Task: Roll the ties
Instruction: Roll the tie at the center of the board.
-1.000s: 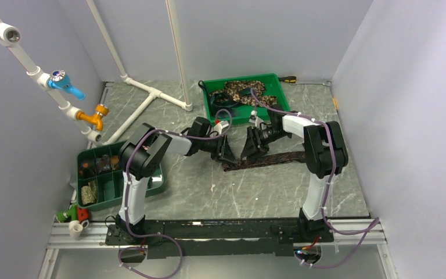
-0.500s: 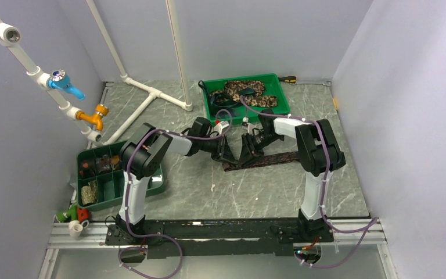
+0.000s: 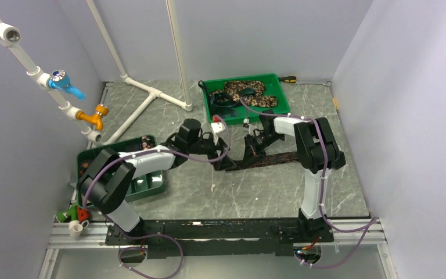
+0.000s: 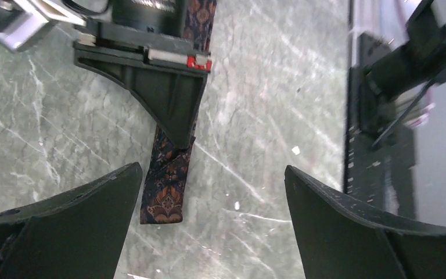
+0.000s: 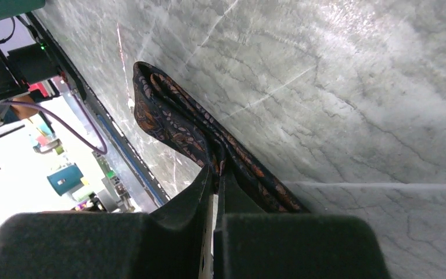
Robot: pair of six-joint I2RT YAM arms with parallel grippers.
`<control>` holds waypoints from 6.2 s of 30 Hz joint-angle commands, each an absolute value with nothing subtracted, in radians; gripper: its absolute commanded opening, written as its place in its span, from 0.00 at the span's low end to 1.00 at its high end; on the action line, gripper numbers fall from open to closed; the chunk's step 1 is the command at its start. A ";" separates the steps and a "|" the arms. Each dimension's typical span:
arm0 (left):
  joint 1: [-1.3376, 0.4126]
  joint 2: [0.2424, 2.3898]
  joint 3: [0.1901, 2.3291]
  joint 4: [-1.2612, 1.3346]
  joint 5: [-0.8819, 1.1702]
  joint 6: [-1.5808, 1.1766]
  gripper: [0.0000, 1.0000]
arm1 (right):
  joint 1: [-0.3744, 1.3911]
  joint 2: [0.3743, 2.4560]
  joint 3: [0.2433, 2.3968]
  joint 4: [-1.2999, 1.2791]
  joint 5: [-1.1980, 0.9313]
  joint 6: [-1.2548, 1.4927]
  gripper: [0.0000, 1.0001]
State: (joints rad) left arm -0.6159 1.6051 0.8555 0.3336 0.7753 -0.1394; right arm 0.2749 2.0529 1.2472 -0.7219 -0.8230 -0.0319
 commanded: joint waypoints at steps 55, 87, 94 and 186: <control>-0.675 1.809 0.808 0.356 0.663 0.447 0.45 | 0.274 2.187 1.316 -0.795 -0.729 -0.110 0.00; -0.761 1.974 0.962 0.223 0.519 0.397 0.32 | 0.254 2.128 1.332 -0.817 -0.881 -0.105 0.05; -0.767 1.980 1.006 0.091 0.415 0.386 0.32 | 0.175 2.039 1.342 -0.944 -0.985 -0.183 0.40; -0.735 1.873 0.904 0.341 0.665 0.491 0.81 | 0.255 2.191 1.474 -1.048 -0.784 -0.248 0.00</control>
State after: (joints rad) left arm -0.7254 1.8671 0.8726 0.3313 0.6647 0.5098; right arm 0.2520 2.2230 1.4242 -1.0481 -0.8585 -0.1917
